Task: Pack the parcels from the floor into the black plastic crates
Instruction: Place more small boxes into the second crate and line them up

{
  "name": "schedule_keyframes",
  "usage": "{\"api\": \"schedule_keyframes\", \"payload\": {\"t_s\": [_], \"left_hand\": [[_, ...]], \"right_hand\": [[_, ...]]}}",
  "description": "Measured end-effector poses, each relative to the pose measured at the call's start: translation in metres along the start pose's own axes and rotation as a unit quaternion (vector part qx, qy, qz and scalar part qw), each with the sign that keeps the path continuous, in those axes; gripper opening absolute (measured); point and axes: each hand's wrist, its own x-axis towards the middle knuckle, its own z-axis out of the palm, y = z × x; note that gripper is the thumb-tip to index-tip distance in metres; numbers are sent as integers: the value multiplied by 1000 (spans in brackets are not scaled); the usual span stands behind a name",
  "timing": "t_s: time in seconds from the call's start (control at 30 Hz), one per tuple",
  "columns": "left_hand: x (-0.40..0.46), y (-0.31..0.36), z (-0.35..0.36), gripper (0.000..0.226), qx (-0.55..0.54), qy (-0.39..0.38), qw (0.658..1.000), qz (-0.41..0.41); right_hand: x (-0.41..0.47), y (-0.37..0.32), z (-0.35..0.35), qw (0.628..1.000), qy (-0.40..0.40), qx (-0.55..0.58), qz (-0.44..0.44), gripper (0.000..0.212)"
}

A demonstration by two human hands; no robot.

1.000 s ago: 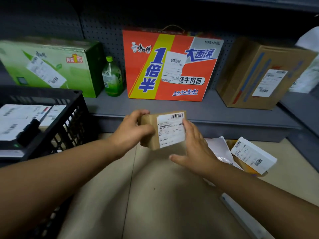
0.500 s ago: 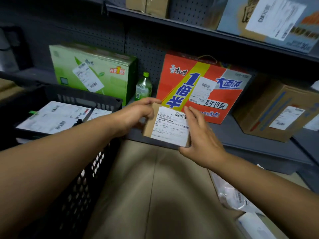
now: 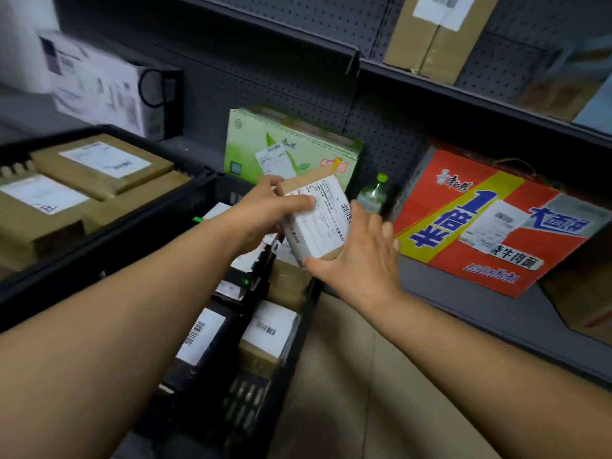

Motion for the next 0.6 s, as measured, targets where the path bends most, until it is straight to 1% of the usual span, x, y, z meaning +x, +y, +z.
{"api": "schedule_keyframes", "payload": {"t_s": [0.03,0.07,0.1,0.13,0.17,0.23,0.3,0.4,0.5,0.6], "left_hand": [[2,-3,-11,86,-2,9,1000,-3],[3,-5,-21,81,-1,23,1000,-4],[4,-8,-29,75,1,32,999,-5],[4,-11,-36,75,7,33,999,-9],[4,-15,-42,80,21,27,999,-15],[4,-23,-50,90,50,4,998,-24],[6,-29,-54,93,65,-27,997,-32],[10,-36,-57,96,116,-80,990,-29],[17,-49,-60,100,116,-109,987,-38],[23,-60,-70,101,93,-157,982,-55]], "right_hand": [[2,-10,6,1000,-12,12,-3,114],[2,-19,12,999,-28,24,-15,118],[3,-26,17,998,-49,34,-37,125],[4,-31,21,994,-75,36,-70,131],[4,-35,24,988,-103,27,-109,135],[7,-39,29,975,-135,-14,-176,137],[12,-41,31,965,-134,-61,-219,138],[13,-45,35,940,-131,-141,-280,138],[11,-50,43,932,-132,-178,-286,135],[8,-53,51,940,-152,-162,-260,131]]}}
